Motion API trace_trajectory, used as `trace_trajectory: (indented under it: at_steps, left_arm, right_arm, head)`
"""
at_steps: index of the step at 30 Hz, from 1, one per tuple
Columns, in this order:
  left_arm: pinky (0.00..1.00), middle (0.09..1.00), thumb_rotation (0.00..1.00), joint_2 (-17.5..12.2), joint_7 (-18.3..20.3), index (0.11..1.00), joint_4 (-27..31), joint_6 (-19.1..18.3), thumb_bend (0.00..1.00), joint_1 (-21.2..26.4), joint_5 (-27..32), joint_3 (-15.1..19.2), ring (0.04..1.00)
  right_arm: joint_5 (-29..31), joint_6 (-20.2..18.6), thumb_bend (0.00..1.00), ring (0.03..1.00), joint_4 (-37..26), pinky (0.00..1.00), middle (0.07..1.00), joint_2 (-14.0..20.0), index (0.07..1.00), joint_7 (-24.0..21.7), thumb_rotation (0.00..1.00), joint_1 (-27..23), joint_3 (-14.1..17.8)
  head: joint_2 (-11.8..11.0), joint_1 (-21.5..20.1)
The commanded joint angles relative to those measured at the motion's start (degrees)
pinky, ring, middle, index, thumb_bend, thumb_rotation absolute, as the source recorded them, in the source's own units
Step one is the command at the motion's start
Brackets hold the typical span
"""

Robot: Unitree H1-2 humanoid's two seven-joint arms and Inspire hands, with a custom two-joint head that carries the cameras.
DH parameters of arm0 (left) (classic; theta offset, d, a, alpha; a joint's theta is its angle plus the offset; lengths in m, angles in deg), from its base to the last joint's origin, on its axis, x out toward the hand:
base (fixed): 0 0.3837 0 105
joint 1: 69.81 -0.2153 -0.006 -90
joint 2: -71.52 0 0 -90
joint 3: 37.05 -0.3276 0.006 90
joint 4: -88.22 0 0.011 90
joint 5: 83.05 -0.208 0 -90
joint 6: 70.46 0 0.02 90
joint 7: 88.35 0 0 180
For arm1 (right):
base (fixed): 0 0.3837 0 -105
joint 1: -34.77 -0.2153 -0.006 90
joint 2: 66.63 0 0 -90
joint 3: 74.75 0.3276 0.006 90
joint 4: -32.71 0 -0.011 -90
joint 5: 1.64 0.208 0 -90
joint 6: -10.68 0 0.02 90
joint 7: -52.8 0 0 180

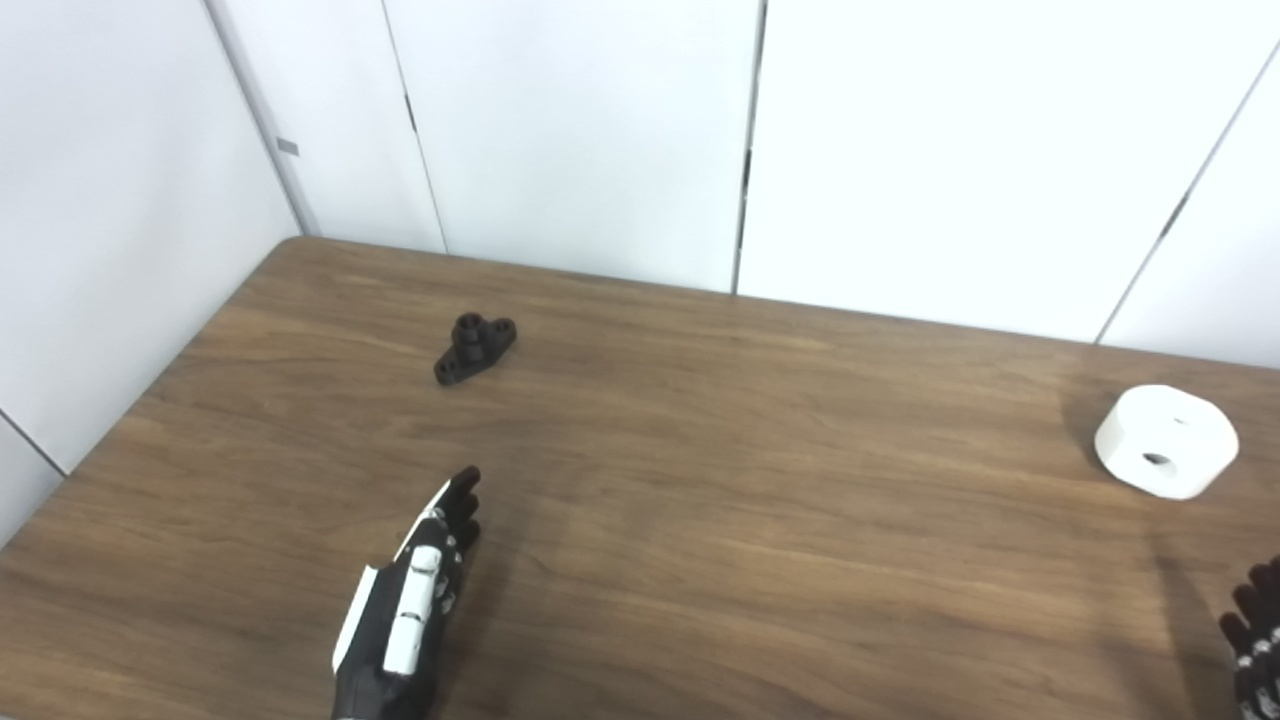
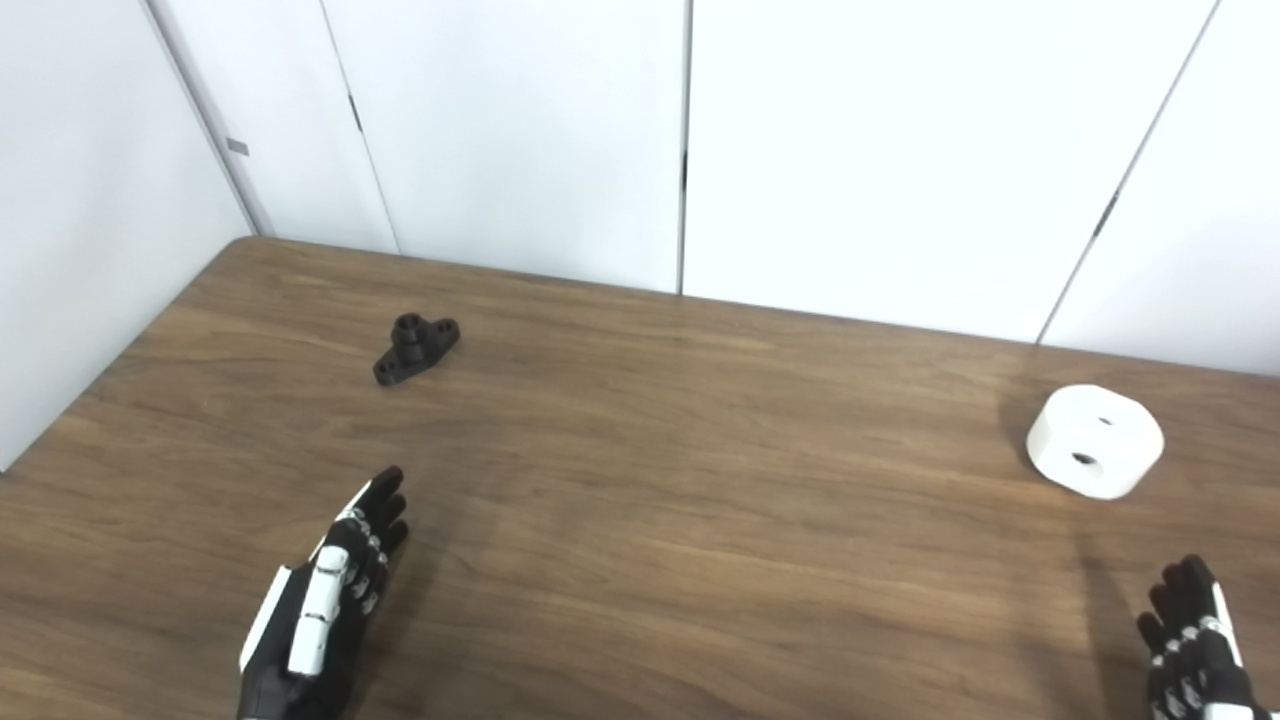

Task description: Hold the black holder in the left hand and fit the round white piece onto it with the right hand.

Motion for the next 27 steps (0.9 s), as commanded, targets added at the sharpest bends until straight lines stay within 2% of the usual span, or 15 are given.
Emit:
trace_trajectory:
  at_steps: [1, 7, 11, 14, 16, 17, 19, 22, 27]
  left_arm:
    - [1.0, 0.996, 0.85, 3.2, -0.1, 0.927, -0.5, 0.0, 0.49, -1.5, -0.8, -1.2, 1.0]
    - [1.0, 0.989, 0.83, 3.7, -1.6, 0.913, -0.6, 0.1, 0.41, -1.8, -1.5, -1.6, 1.0]
    - [1.0, 0.981, 0.73, 3.9, -2.3, 0.899, -1.2, 1.3, 0.35, -1.7, -1.8, -1.7, 1.0]
    - [1.0, 0.97, 0.62, 3.9, -3.5, 0.889, -1.6, 2.1, 0.38, -1.4, -3.1, -1.3, 0.996]
    - [0.99, 0.96, 0.53, 3.1, -5.1, 0.886, -1.0, 2.5, 0.4, -0.6, -8.1, -0.4, 0.98]
    - [0.96, 0.948, 0.43, 2.5, -5.9, 0.877, -0.2, 1.9, 0.43, 0.0, -10.9, 0.1, 0.961]
    - [0.93, 0.922, 0.33, 1.7, -7.5, 0.862, 1.7, -0.1, 0.47, 1.2, -16.8, 1.4, 0.94]
    - [0.89, 0.903, 0.28, 0.8, -10.0, 0.86, 4.5, -4.6, 0.52, 4.3, -26.4, 3.2, 0.918]
    - [0.93, 0.917, 0.28, 0.2, -11.9, 0.867, 6.0, -10.0, 0.63, 8.4, -32.4, 4.9, 0.944]
  right_arm:
    - [0.4, 0.2, 0.63, 1.0, 4.9, 1.0, 1.0, 0.0, 1.0, -0.4, 1.0, 1.4, 0.2]
    - [1.1, 1.2, 0.67, 1.0, 5.5, 1.0, 1.0, 0.3, 1.0, -1.4, 1.0, 1.6, 0.1]
    - [1.3, 1.0, 0.7, 1.0, 5.8, 1.0, 1.0, 0.2, 1.0, -1.2, 1.0, 1.6, 0.2]
    - [0.5, 0.9, 0.7, 1.0, 5.8, 1.0, 1.0, 0.0, 1.0, -0.6, 1.0, 1.6, 0.2]
    - [0.4, 0.8, 0.7, 1.0, 5.6, 1.0, 0.998, -0.2, 1.0, -0.6, 1.0, 1.7, 0.1]
    - [0.6, 0.9, 0.69, 1.0, 5.5, 1.0, 0.999, -0.2, 1.0, -0.7, 1.0, 1.7, 0.0]
    - [1.1, 1.1, 0.67, 1.0, 5.6, 1.0, 0.998, -0.3, 1.0, -1.0, 1.0, 1.8, 0.0]
    - [1.5, 1.5, 0.66, 1.0, 6.0, 1.0, 0.994, -0.5, 0.995, -1.3, 1.0, 1.7, -0.1]
    - [0.7, 2.1, 0.67, 1.0, 6.4, 1.0, 0.99, -0.4, 0.989, -1.2, 1.0, 1.7, -0.4]
  head:
    - [-0.4, 0.4]
    - [-0.6, 0.2]
    - [-0.8, -0.4]
    - [-1.1, -0.6]
    - [-1.1, -0.6]
    - [-1.0, -0.6]
    - [-1.0, -0.8]
    - [-1.2, -1.0]
    - [-1.2, -1.1]
